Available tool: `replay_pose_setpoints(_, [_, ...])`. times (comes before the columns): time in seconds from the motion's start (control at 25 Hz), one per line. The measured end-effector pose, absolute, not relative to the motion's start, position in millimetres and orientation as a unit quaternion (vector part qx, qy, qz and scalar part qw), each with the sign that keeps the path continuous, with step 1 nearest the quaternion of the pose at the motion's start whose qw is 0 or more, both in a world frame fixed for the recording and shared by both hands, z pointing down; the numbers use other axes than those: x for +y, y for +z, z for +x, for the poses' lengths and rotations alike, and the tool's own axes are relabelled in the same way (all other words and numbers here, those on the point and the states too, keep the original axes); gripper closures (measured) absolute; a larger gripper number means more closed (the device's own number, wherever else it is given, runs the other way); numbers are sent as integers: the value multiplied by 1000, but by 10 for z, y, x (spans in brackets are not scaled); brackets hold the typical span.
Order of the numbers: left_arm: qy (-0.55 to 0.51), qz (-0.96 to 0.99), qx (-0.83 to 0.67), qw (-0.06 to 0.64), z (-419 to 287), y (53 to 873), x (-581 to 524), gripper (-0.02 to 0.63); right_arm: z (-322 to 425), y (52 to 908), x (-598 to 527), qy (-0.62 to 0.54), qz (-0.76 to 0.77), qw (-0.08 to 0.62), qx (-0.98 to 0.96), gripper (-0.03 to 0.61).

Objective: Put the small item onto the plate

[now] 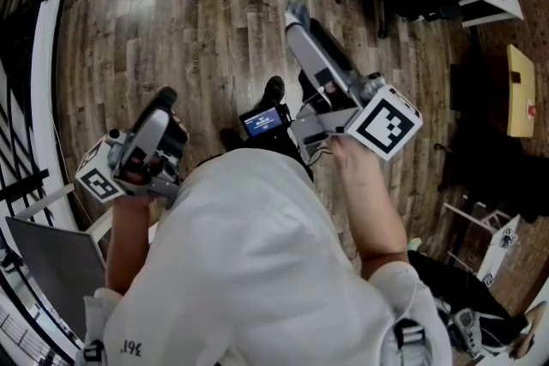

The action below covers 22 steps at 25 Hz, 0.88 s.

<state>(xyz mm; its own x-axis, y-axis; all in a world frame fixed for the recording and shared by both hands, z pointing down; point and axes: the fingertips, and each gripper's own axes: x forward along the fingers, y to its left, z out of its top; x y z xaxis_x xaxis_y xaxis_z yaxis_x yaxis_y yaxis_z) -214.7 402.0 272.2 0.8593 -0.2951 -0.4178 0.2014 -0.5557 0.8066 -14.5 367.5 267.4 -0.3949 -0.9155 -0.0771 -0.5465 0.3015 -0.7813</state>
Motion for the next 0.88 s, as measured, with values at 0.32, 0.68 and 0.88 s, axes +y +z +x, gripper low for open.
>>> replay_pose_setpoints(0.32, [-258, 839, -35, 479, -2176, 2794, 4005, 453, -182, 2695, 3661, -348, -480, 264, 761, 276])
replay_pose_setpoints(0.68, [-244, 836, -34, 489, -2138, 2887, 3975, 453, -212, 2743, 3612, -352, -481, 256, 761, 276])
replay_pose_setpoints(0.88, [-234, 833, -27, 501, -1986, 2932, 3863, 453, -106, 2800, 3513, -356, -485, 257, 756, 276])
